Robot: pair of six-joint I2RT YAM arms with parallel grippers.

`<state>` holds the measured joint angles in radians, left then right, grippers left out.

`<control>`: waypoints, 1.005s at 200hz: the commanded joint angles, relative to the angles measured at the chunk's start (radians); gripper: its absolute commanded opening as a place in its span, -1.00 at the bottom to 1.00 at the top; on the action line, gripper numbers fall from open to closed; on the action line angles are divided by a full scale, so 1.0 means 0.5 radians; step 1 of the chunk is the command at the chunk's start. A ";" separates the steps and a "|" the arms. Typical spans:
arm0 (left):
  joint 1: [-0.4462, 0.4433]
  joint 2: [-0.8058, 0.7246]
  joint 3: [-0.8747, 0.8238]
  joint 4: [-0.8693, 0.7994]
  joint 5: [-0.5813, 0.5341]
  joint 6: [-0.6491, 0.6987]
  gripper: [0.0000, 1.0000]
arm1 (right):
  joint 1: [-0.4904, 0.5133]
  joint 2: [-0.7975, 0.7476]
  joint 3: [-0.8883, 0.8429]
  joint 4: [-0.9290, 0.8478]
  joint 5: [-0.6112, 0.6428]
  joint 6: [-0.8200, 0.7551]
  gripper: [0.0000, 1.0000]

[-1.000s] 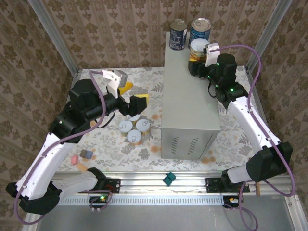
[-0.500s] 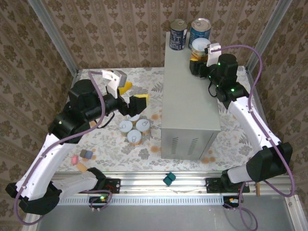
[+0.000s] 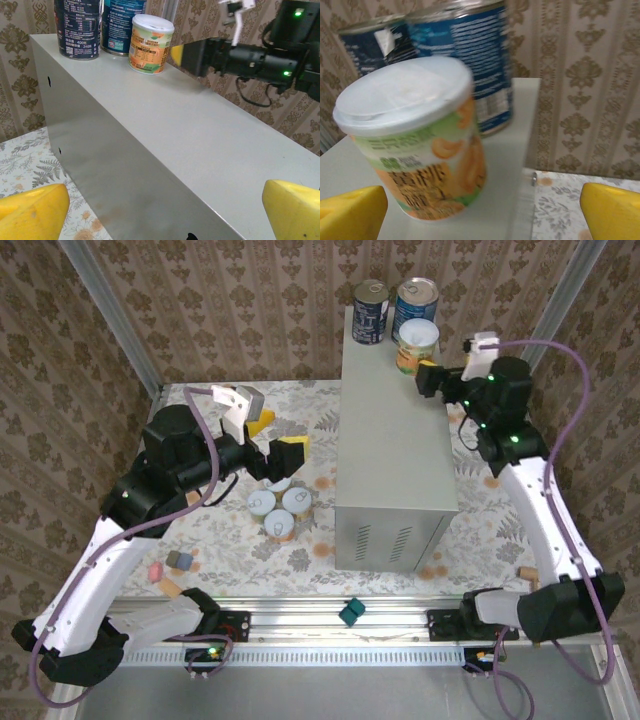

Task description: Place and organize the canned foods onto the counter

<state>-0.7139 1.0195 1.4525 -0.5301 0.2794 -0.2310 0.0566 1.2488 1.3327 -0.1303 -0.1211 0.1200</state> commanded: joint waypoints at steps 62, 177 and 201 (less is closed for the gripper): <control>-0.017 -0.020 -0.011 -0.016 -0.004 0.031 1.00 | -0.397 -0.053 -0.031 -0.148 -0.481 0.379 1.00; -0.019 -0.069 -0.057 -0.029 -0.035 0.012 1.00 | -0.382 0.390 0.224 -0.127 -0.586 0.393 1.00; -0.018 -0.072 -0.064 -0.029 -0.034 0.010 1.00 | -0.375 0.456 0.255 -0.135 -0.591 0.382 1.00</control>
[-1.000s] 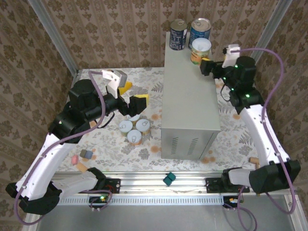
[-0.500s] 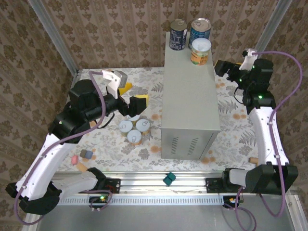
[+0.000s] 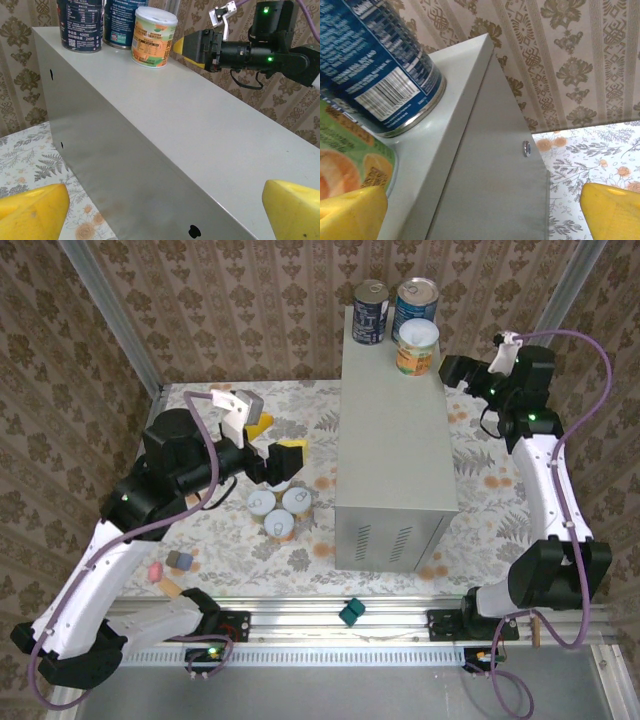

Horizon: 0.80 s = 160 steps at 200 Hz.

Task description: Place and organize the canned foods onto the counter

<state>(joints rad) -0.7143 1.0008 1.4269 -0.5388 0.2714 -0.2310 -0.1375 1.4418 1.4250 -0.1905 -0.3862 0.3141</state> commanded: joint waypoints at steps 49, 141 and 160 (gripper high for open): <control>-0.017 -0.052 -0.013 -0.024 -0.030 0.008 1.00 | 0.051 0.139 0.104 -0.039 -0.059 -0.032 1.00; -0.016 -0.086 -0.034 -0.036 -0.046 0.009 1.00 | 0.091 0.158 0.109 -0.058 -0.017 -0.058 1.00; -0.019 -0.086 -0.034 -0.036 -0.046 0.008 1.00 | 0.094 0.174 0.128 -0.059 -0.037 -0.049 1.00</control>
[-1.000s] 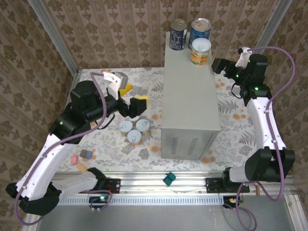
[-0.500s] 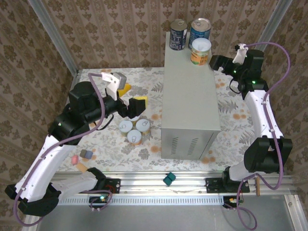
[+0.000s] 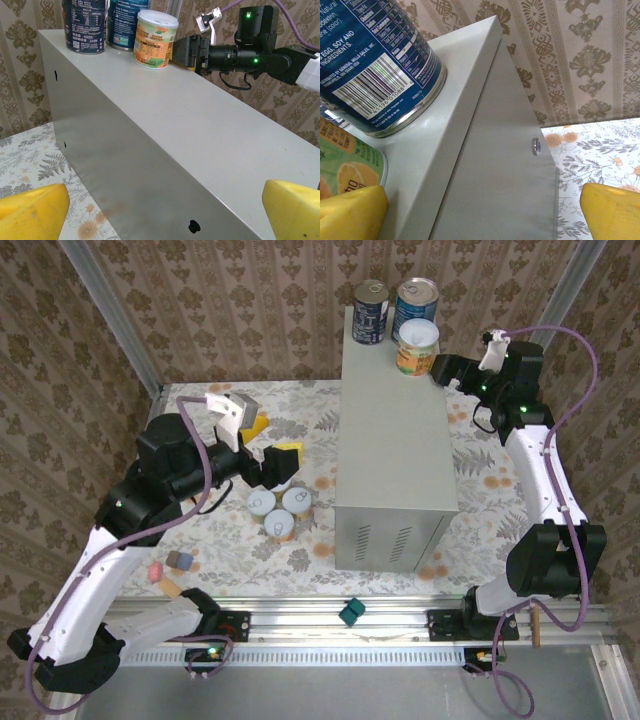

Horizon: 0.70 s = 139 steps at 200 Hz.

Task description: Place and organize the canned foods onto the counter

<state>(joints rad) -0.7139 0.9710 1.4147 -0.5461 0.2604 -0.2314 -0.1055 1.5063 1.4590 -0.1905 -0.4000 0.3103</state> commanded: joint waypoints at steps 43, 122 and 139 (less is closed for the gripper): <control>-0.018 -0.052 -0.034 -0.018 -0.031 0.006 1.00 | 0.045 0.070 0.076 -0.066 0.011 -0.042 1.00; -0.018 -0.053 -0.034 -0.043 -0.047 0.015 1.00 | 0.048 -0.049 0.067 -0.151 0.168 -0.088 1.00; -0.020 -0.052 -0.042 -0.056 -0.078 0.017 1.00 | 0.067 -0.133 0.066 -0.223 0.297 -0.123 1.00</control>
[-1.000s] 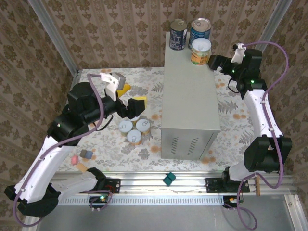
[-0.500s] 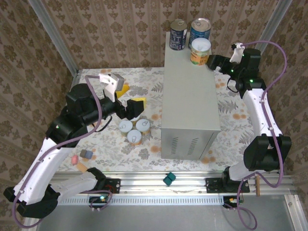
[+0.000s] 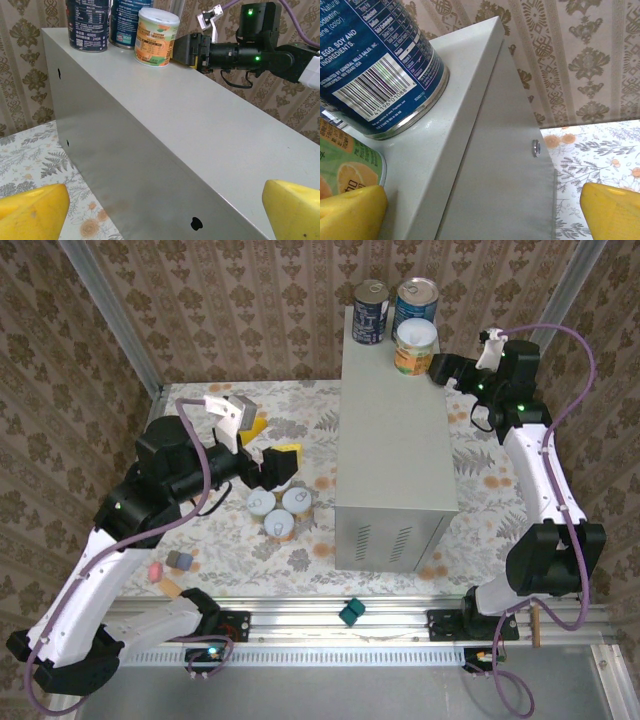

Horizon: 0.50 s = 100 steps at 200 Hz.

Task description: Place and organize the canned foods onto the counter

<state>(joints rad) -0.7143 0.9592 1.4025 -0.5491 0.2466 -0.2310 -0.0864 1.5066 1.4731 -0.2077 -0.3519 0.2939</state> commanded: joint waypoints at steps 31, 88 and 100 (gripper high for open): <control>-0.017 -0.029 -0.024 -0.098 -0.155 0.018 1.00 | 0.130 -0.350 0.028 -0.364 0.482 -0.188 1.00; -0.015 -0.044 -0.102 -0.357 -0.461 -0.044 1.00 | 0.572 -0.787 -0.013 -0.714 0.882 -0.426 1.00; -0.019 -0.068 -0.147 -0.406 -0.494 -0.075 1.00 | 0.703 -0.869 0.002 -0.796 0.908 -0.470 1.00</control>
<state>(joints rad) -0.7151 0.9539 1.3651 -0.6659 0.0761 -0.2352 0.1696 1.1465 1.4727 -0.4801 0.0002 0.1360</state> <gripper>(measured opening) 0.999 0.999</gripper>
